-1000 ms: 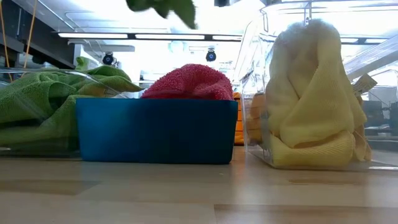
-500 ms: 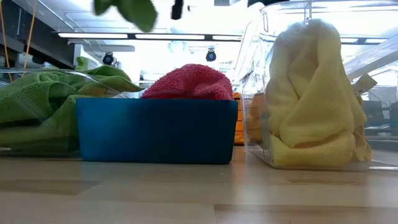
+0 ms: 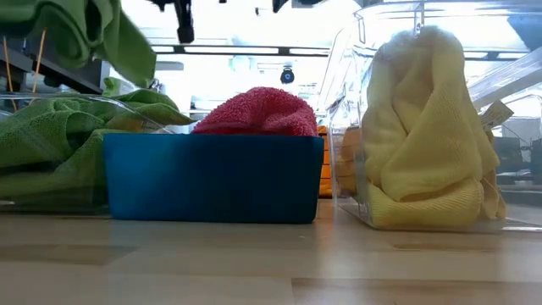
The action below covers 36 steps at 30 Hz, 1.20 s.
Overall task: Sort microfiber towel by color & place in baskets
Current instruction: Put the green microfiber cloth into the left transparent bin
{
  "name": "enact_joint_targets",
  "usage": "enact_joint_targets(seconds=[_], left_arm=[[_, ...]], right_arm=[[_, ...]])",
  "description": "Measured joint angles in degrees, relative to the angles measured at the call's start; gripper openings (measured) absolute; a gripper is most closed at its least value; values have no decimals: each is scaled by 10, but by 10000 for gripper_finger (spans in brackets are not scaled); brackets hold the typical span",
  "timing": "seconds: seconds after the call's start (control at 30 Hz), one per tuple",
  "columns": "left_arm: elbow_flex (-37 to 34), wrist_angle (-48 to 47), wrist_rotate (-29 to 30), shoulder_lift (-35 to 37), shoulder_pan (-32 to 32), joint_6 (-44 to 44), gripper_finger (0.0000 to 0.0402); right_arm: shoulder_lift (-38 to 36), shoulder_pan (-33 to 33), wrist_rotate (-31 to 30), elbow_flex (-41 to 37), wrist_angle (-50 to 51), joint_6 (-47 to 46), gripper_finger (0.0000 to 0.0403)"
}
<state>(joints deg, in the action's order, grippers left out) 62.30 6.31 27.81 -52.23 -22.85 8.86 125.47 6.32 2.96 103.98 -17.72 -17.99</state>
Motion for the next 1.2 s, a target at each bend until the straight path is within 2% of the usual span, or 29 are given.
enact_joint_targets(seconds=[0.33, 0.43, 0.63, 0.83, 0.97, 1.2], left_arm=[[0, -1, -1, 0, 0, 1, 241], [0, -4, -1, 0, 0, 7, 241], [0, -5, -2, 0, 0, 10, 241], [0, -12, -2, 2, 0, 10, 241], [1, -26, -2, 9, 0, 19, 241], [1, -70, 0, 29, -1, 54, 241]], right_arm=[[42, -11, -5, 26, 14, -97, 15], [40, -11, -31, 26, 22, -102, 46], [38, -11, -32, 26, 40, -115, 162], [31, -21, 40, 26, 62, -91, 257], [21, -29, 51, 26, 144, -78, 280], [-21, -44, 71, 25, 258, -8, 276]])
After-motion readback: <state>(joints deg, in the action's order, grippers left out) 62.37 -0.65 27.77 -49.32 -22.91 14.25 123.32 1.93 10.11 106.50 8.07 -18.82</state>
